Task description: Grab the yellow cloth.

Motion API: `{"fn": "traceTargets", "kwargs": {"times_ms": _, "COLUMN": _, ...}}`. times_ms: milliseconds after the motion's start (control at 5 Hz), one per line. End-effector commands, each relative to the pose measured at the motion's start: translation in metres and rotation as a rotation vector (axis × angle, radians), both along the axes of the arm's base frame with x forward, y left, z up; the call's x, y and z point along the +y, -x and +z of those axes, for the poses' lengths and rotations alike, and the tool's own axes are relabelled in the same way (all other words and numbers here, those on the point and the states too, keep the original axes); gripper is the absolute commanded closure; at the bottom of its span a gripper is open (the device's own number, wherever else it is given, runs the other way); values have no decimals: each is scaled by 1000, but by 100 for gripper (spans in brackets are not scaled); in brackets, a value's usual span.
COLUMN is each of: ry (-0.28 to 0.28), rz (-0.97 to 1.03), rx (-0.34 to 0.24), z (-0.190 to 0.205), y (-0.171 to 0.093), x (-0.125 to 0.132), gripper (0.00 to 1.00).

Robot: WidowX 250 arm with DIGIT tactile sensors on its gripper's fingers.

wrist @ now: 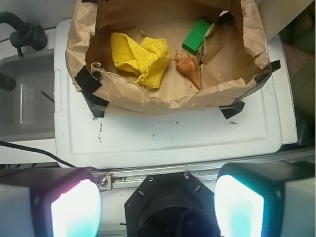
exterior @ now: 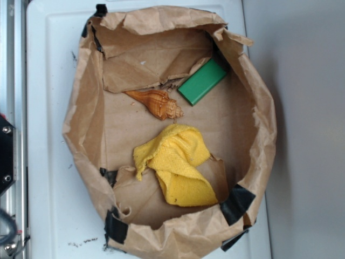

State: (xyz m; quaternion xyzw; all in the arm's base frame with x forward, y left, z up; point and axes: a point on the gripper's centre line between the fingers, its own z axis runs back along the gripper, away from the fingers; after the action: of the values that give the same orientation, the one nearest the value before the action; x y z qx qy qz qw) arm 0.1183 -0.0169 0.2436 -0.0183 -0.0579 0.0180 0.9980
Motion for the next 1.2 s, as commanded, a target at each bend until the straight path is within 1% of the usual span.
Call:
{"fn": "traceTargets", "kwargs": {"times_ms": 0, "ry": 0, "rz": 0, "rx": 0, "z": 0, "y": 0, "x": 0, "gripper": 0}}
{"fn": "traceTargets", "kwargs": {"times_ms": 200, "ry": 38, "rz": -7, "rx": -50, "z": -3, "y": -45, "x": -14, "gripper": 0}}
{"fn": "traceTargets", "kwargs": {"times_ms": 400, "ry": 61, "rz": -26, "rx": -86, "z": -15, "y": -79, "x": -23, "gripper": 0}}
{"fn": "traceTargets", "kwargs": {"times_ms": 600, "ry": 63, "rz": 10, "rx": -141, "z": -23, "y": -111, "x": -24, "gripper": 0}}
{"fn": "traceTargets", "kwargs": {"times_ms": 800, "ry": 107, "rz": -36, "rx": -78, "z": -38, "y": -136, "x": -22, "gripper": 0}}
{"fn": "traceTargets", "kwargs": {"times_ms": 1000, "ry": 107, "rz": -36, "rx": -78, "z": -38, "y": -136, "x": -22, "gripper": 0}}
